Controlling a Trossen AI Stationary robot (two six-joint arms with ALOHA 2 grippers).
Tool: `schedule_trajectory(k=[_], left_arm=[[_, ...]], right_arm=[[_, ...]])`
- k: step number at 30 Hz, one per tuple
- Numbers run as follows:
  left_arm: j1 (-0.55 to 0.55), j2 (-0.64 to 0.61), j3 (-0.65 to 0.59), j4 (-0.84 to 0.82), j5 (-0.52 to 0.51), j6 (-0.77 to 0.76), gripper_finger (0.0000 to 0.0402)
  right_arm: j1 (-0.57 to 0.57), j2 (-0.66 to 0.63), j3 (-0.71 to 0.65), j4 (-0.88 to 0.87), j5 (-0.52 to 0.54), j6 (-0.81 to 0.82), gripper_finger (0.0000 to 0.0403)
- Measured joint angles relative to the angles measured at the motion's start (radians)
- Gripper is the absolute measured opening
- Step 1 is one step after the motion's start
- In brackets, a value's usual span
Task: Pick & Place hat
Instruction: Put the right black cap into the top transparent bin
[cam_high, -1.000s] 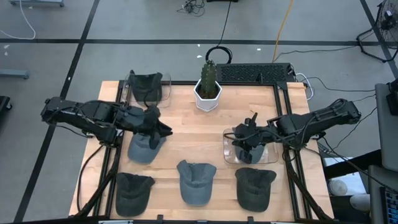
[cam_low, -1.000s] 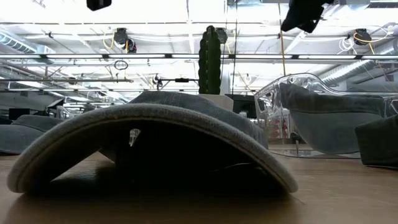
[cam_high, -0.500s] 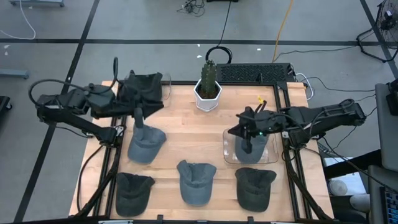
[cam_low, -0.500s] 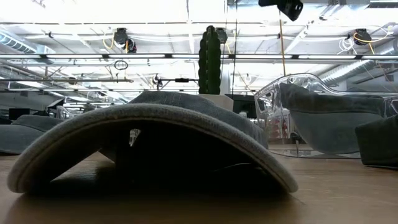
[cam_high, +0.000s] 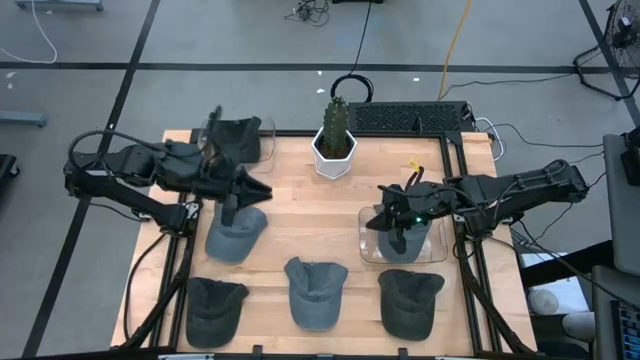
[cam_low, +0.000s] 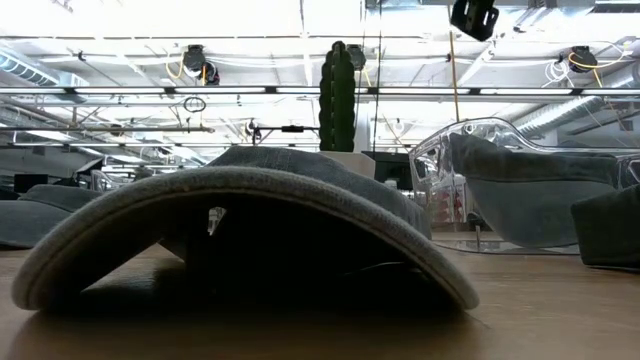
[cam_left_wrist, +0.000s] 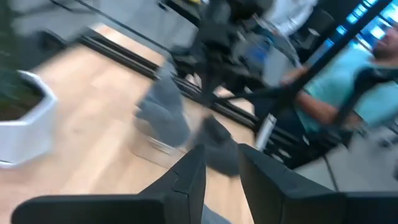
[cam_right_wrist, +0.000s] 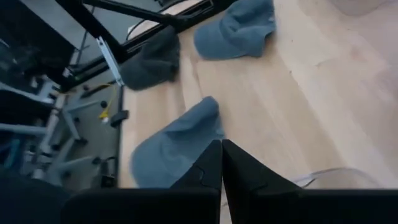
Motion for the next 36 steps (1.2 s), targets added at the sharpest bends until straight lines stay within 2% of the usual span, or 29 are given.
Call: schedule_trajectory(k=[7,12,15,19,26,31,36], left_arm=[[-0.054,0.009,0.0,-0.007,0.019,0.047,0.0101],[-0.081,0.058,0.0,-0.09,0.024,0.066,0.0101],[-0.099,0.112,0.0,-0.167,0.035,0.094,0.0101],[-0.108,0.157,0.0,-0.274,0.037,0.167,0.0101],[-0.105,0.167,-0.001,-0.264,0.021,0.159,0.0101],[-0.114,0.192,-0.001,-0.207,0.019,0.16,0.0101],[-0.114,0.229,-0.002,-0.266,0.019,0.121,0.0101]], right_arm=[[0.014,0.002,0.101,-0.053,0.079,0.007,0.0],[0.013,0.031,0.151,-0.16,0.079,-0.001,0.0],[0.018,0.059,0.151,-0.149,0.047,0.017,0.0],[0.033,0.128,0.152,-0.084,-0.029,0.012,0.0],[0.026,0.288,0.153,0.077,-0.132,-0.027,0.0027],[0.025,0.384,0.153,0.174,-0.155,-0.03,0.0059],[0.025,0.481,0.153,0.307,-0.158,0.044,0.0081]])
